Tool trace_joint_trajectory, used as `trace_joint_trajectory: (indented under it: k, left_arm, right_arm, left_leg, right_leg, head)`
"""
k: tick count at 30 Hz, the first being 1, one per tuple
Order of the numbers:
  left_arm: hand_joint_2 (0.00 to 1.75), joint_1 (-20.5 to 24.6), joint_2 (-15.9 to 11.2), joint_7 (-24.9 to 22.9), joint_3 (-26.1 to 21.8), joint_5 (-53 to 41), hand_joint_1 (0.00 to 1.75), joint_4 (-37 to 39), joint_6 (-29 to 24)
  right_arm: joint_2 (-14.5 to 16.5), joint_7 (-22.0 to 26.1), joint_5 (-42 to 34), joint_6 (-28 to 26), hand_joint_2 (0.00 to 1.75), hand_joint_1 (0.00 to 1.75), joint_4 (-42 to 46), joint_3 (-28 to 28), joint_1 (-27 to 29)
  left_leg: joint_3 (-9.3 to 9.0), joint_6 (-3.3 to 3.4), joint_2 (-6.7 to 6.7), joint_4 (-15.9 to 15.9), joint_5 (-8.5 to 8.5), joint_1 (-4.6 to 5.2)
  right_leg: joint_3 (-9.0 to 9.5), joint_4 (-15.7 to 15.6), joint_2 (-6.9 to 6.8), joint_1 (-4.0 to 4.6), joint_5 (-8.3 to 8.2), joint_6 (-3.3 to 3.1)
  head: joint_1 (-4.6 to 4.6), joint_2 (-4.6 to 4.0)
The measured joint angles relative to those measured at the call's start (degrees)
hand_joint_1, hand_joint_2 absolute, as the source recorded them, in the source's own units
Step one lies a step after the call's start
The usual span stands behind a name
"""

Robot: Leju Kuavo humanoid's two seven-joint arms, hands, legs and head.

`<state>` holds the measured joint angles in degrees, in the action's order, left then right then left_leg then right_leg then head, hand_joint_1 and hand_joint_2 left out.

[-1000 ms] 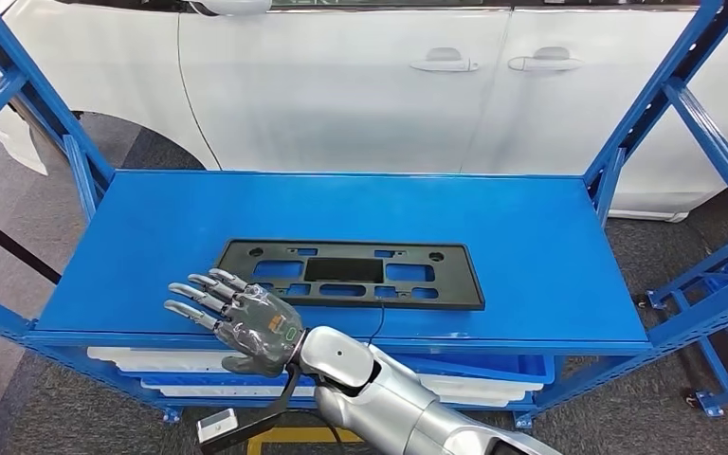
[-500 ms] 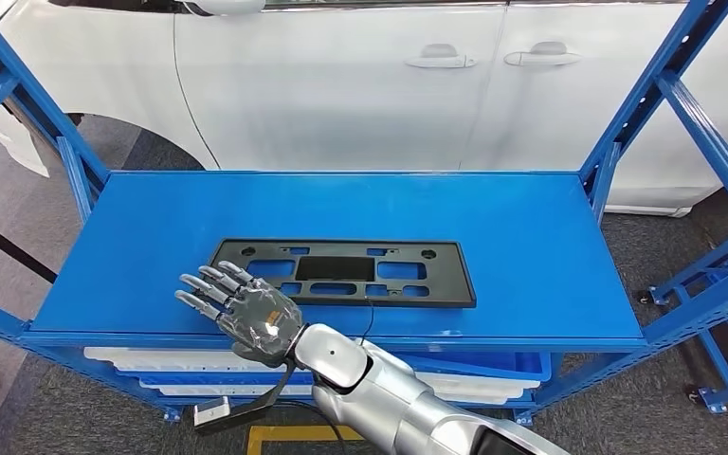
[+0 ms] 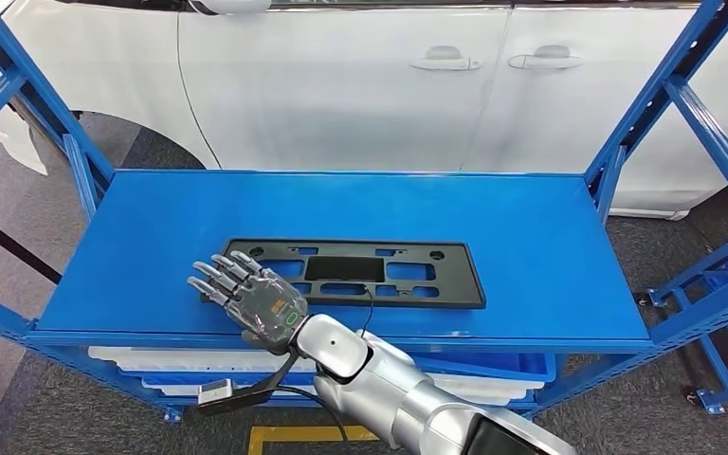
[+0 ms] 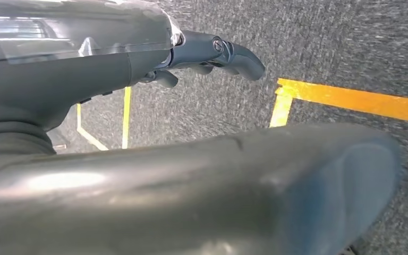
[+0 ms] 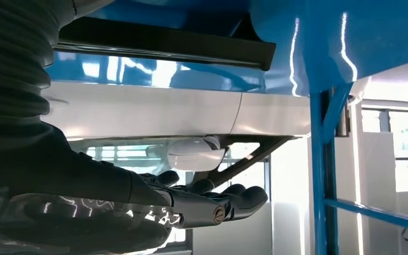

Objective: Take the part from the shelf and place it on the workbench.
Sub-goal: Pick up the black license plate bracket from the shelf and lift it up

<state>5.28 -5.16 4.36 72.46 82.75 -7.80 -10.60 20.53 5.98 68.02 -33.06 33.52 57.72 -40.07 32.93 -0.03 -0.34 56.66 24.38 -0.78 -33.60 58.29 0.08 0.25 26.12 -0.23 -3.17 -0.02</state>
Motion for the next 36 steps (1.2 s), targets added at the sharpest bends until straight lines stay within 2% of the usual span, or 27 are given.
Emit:
trace_joint_trajectory:
  k: [1, 2, 4, 5, 6, 7, 9, 10, 11, 14, 16, 17, 19, 20, 21, 22, 24, 25, 26, 28, 29, 31, 32, 33, 34, 35, 36]
  left_arm:
    - [0.0, 0.03, 0.01, 0.08, 0.04, 0.0, 0.0, 0.0, 0.07]
    - [0.0, 0.06, 0.0, 0.17, 0.05, 0.0, 0.0, 0.0, 0.12]
    - [0.0, 0.05, -0.01, 0.38, 0.1, 0.0, 0.0, 0.02, 0.22]
    - [0.0, 0.01, -0.02, 0.47, 0.13, 0.01, 0.0, 0.03, 0.25]
    - [0.0, -0.02, -0.01, 0.56, 0.19, 0.02, 0.0, 0.04, 0.26]
    - [0.0, -0.03, -0.01, 0.63, 0.27, 0.03, 0.0, 0.04, 0.28]
    - [0.0, -0.02, 0.02, 0.69, 0.48, 0.04, 0.0, 0.04, 0.3]
    - [0.0, 0.0, 0.03, 0.72, 0.56, 0.04, 0.0, 0.04, 0.33]
    - [0.0, 0.0, 0.03, 0.74, 0.64, 0.05, 0.0, 0.05, 0.36]
    - [0.0, 0.02, 0.02, 0.79, 1.02, 0.08, 0.0, 0.07, 0.49]
    - [0.0, 0.03, 0.02, 0.8, 1.27, 0.09, 0.0, 0.07, 0.6]
    - [0.0, 0.04, -0.03, 0.8, 1.37, 0.1, 0.0, 0.07, 0.63]
    - [0.0, 0.02, -0.14, 0.79, 1.49, 0.11, 0.0, 0.08, 0.67]
    - [0.0, -0.03, -0.19, 0.79, 1.53, 0.11, 0.0, 0.09, 0.69]
    - [0.0, -0.07, -0.19, 0.78, 1.57, 0.11, 0.0, 0.09, 0.72]
    - [0.0, -0.1, -0.2, 0.78, 1.62, 0.12, 0.0, 0.09, 0.73]
    - [0.0, -0.03, -0.25, 0.87, 1.78, 0.14, 0.0, 0.1, 0.74]
    - [0.0, 0.06, -0.27, 0.96, 1.85, 0.14, 0.0, 0.1, 0.74]
    - [0.0, 0.14, -0.3, 1.07, 1.91, 0.15, 0.0, 0.11, 0.74]
    - [0.0, 0.12, -0.3, 1.24, 1.97, 0.16, 0.0, 0.11, 0.74]
    - [0.0, 0.04, -0.3, 1.28, 1.99, 0.17, 0.0, 0.11, 0.74]
    - [0.0, 0.01, -0.28, 1.37, 2.04, 0.17, 0.0, 0.11, 0.74]
    - [0.0, 0.05, -0.28, 1.43, 2.07, 0.17, 0.0, 0.11, 0.74]
    - [0.0, 0.1, -0.28, 1.51, 2.1, 0.18, 0.0, 0.11, 0.78]
    - [0.0, 0.09, -0.28, 1.58, 2.18, 0.18, 0.0, 0.11, 0.83]
    - [0.0, 0.04, -0.28, 1.62, 2.29, 0.18, 0.0, 0.11, 0.9]
    - [0.0, -0.02, -0.28, 1.65, 2.41, 0.18, 0.0, 0.12, 0.97]
  right_arm:
    - [-0.01, -0.19, 0.01, -0.07, 1.75, 0.0, -0.4, -0.01, -0.33]
    - [-0.03, -0.33, 0.04, -0.15, 1.75, 0.0, -0.84, -0.02, -0.65]
    - [-0.15, -0.82, 0.35, -0.28, 1.75, 0.0, -2.08, -0.19, -1.06]
    - [-0.26, -1.26, 0.69, -0.29, 1.75, 0.0, -2.85, -0.42, -1.14]
    - [-0.38, -1.82, 1.12, -0.28, 1.75, 0.0, -3.64, -0.77, -1.21]
    - [-0.51, -2.43, 1.61, -0.27, 1.75, 0.0, -4.43, -1.22, -1.36]
    - [-0.74, -3.26, 2.38, -0.29, 1.75, 0.0, -5.76, -2.28, -1.97]
    - [-0.84, -3.48, 2.69, -0.3, 1.75, 0.0, -6.3, -2.82, -2.33]
    - [-0.94, -3.67, 2.96, -0.31, 1.75, 0.0, -6.81, -3.37, -2.64]
    - [-1.4, -4.49, 3.92, -0.31, 1.75, 0.0, -8.11, -5.13, -3.05]
    - [-1.72, -5.09, 4.63, -0.31, 1.75, 0.0, -8.75, -6.29, -3.37]
    - [-1.87, -5.32, 4.91, -0.31, 1.75, 0.0, -9.05, -6.84, -3.57]
    - [-2.27, -5.68, 5.35, -0.29, 1.75, 0.0, -9.71, -7.83, -3.82]
    - [-2.51, -5.81, 5.49, -0.29, 1.75, 0.0, -10.05, -8.27, -3.84]
    - [-2.74, -5.94, 5.63, -0.29, 1.75, 0.0, -10.33, -8.63, -3.84]
    - [-2.93, -6.14, 5.82, -0.29, 1.75, 0.0, -10.58, -8.94, -3.86]
    - [-3.15, -6.97, 6.39, -0.28, 1.75, 0.0, -10.94, -9.53, -4.0]
    - [-3.27, -7.6, 6.77, -0.26, 1.75, 0.0, -11.09, -9.85, -4.13]
    - [-3.42, -8.22, 7.1, -0.25, 1.75, 0.0, -11.23, -10.2, -4.27]
    - [-3.9, -9.37, 7.74, -0.2, 1.75, 0.0, -11.54, -10.97, -4.51]
    - [-4.15, -9.98, 8.05, -0.12, 1.75, 0.1, -11.71, -11.39, -4.61]
    - [-4.81, -11.53, 8.85, 0.24, 1.75, 0.97, -12.03, -12.3, -4.89]
    - [-5.25, -12.27, 9.16, 0.6, 1.75, 1.41, -12.17, -12.79, -5.05]
    - [-5.78, -12.83, 9.42, 1.01, 1.75, 1.75, -12.32, -13.33, -5.16]
    - [-6.36, -13.13, 9.58, 1.53, 1.75, 1.75, -12.5, -13.89, -5.2]
    - [-7.01, -13.26, 9.66, 2.02, 1.75, 1.75, -12.72, -14.48, -5.17]
    - [-7.59, -13.23, 9.72, 2.37, 1.75, 1.75, -12.93, -15.04, -5.12]
  left_leg:
    - [-0.03, 0.34, 0.03, -0.16, -0.13, -0.12]
    - [-0.02, 0.59, 0.07, -0.23, -0.2, -0.13]
    - [0.12, 0.88, 0.1, -0.18, -0.21, 0.0]
    - [0.16, 0.92, 0.08, -0.13, -0.2, 0.06]
    - [0.17, 0.93, 0.04, -0.07, -0.17, 0.11]
    - [0.14, 0.92, -0.03, -0.01, -0.14, 0.16]
    - [0.03, 0.77, -0.13, 0.08, -0.04, 0.28]
    - [0.05, 0.59, -0.14, 0.16, 0.03, 0.41]
    - [0.11, 0.35, -0.12, 0.23, 0.08, 0.49]
    - [0.21, -0.58, -0.06, 0.27, 0.16, 0.44]
    - [0.99, -1.21, 0.0, 2.24, 1.6, 0.32]
    - [2.2, -1.54, 0.02, 5.01, 3.23, 0.21]
    - [5.81, -2.15, 0.03, 12.87, 6.92, 0.04]
    - [7.25, -2.36, 0.04, 15.86, 7.86, -0.04]
    - [7.77, -2.48, 0.04, 16.88, 7.69, -0.1]
    - [7.03, -2.51, 0.05, 15.33, 6.33, -0.17]
    - [3.07, -2.3, 0.09, 7.35, 2.4, -0.28]
    - [1.19, -1.99, 0.1, 3.57, 1.07, -0.18]
    - [0.08, -1.62, 0.08, 1.24, 0.47, -0.07]
    - [-0.26, -0.82, 0.0, 0.24, 0.47, 0.24]
    - [-0.23, -0.45, -0.01, 0.16, 0.35, 0.13]
    - [-0.28, 0.3, 0.05, -0.17, 0.06, -0.09]
    - [-0.3, 0.61, 0.08, -0.33, -0.07, -0.21]
    - [-0.24, 0.8, 0.08, -0.33, -0.1, -0.17]
    - [-0.17, 0.93, 0.07, -0.3, -0.11, -0.14]
    - [-0.13, 0.97, 0.04, -0.24, -0.09, -0.11]
    - [-0.1, 0.99, 0.01, -0.17, -0.06, -0.09]
  right_leg:
    - [-0.81, 1.82, 0.0, -0.03, 1.2, 0.29]
    - [-2.26, 4.9, 0.0, -0.1, 2.95, 0.53]
    - [-6.16, 12.81, -0.01, -0.18, 6.41, 0.74]
    - [-7.51, 15.44, -0.01, -0.21, 7.01, 0.76]
    - [-7.83, 15.92, -0.01, -0.23, 6.48, 0.69]
    - [-6.97, 13.98, -0.01, -0.23, 4.92, 0.52]
    - [-3.02, 5.7, -0.01, -0.07, 0.99, -0.15]
    - [-1.4, 2.19, -0.03, 0.01, -0.3, -0.44]
    - [-0.44, 0.0, -0.04, 0.14, -0.94, -0.67]
    - [-0.16, -1.03, -0.03, 0.25, -1.24, -1.25]
    - [0.12, -1.58, -0.07, -0.1, -1.54, -1.77]
    - [0.26, -1.78, -0.1, -0.26, -1.63, -1.93]
    - [0.27, -1.8, -0.13, -0.27, -1.61, -2.07]
    - [0.26, -1.77, -0.14, -0.26, -1.59, -2.09]
    - [0.26, -1.71, -0.14, -0.27, -1.56, -2.07]
    - [0.29, -1.62, -0.11, -0.28, -1.5, -2.01]
    - [0.4, -1.38, -0.03, -0.26, -1.29, -1.75]
    - [0.37, -1.21, 0.01, -0.16, -1.18, -1.54]
    - [0.27, -1.1, 0.04, -0.06, -1.13, -1.28]
    - [0.08, -1.05, 0.05, 0.05, -1.19, -0.67]
    - [0.03, -1.04, 0.04, 0.04, -1.15, -0.33]
    - [-0.65, 0.57, 0.04, -0.04, 0.08, 0.34]
    - [-1.8, 3.06, 0.04, -0.09, 1.59, 0.61]
    - [-3.53, 6.77, 0.03, -0.19, 3.52, 0.8]
    - [-5.6, 11.01, 0.04, -0.25, 5.37, 0.94]
    - [-7.39, 14.51, 0.03, -0.33, 6.51, 1.03]
    - [-8.34, 16.19, 0.03, -0.39, 6.57, 1.06]
  head:
    - [0.0, 0.0]
    - [0.0, 0.0]
    - [0.0, 0.0]
    - [0.0, 0.0]
    - [0.0, 0.0]
    - [0.0, 0.0]
    - [0.0, 0.0]
    - [0.0, 0.0]
    - [-0.01, 0.0]
    - [-0.01, 0.0]
    - [-0.01, 0.0]
    - [-0.01, 0.0]
    - [0.0, 0.0]
    - [0.0, 0.0]
    - [0.0, 0.0]
    - [0.0, 0.0]
    - [0.0, 0.0]
    - [0.0, 0.0]
    - [0.0, 0.0]
    - [0.0, 0.0]
    - [0.0, 0.0]
    - [0.0, 0.0]
    - [0.0, 0.0]
    - [0.0, 0.0]
    - [0.0, 0.0]
    - [0.0, 0.0]
    - [0.0, 0.0]
